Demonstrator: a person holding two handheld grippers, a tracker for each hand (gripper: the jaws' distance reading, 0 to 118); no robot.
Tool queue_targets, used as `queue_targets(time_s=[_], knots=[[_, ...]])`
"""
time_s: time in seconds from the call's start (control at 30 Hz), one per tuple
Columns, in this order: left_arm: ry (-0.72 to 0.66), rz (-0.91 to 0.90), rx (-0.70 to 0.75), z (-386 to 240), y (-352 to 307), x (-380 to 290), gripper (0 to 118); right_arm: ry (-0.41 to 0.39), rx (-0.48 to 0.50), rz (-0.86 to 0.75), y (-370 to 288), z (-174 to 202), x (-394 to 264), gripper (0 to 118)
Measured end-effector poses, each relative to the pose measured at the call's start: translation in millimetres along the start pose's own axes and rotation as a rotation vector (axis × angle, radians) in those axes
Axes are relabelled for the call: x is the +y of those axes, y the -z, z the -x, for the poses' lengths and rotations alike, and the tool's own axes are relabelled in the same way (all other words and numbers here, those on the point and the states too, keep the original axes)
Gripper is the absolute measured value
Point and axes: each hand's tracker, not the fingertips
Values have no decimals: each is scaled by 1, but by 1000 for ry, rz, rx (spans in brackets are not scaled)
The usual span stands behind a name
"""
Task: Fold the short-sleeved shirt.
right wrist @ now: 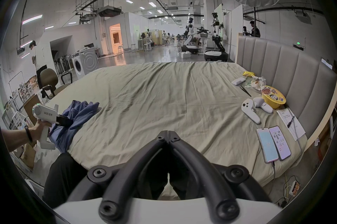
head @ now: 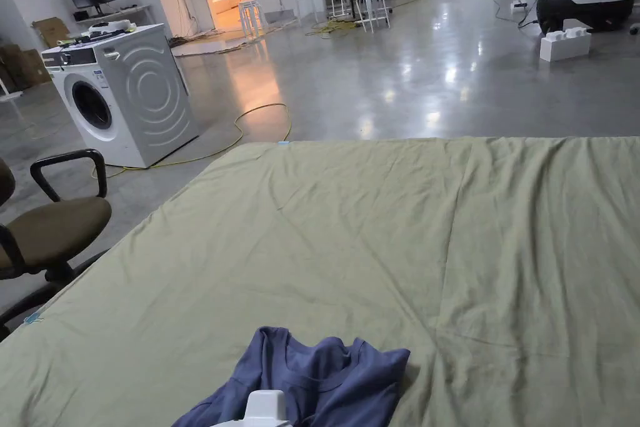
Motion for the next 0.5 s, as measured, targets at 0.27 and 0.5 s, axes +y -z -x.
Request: queue_targets(time_s=[0.27, 0.5], knots=[[-312, -244, -156, 34, -82, 52, 9, 39, 29, -31, -14, -16, -4, 1], [-71, -471, -288, -53, -151, 150, 9, 142, 6, -66, -25, -33, -11, 1]])
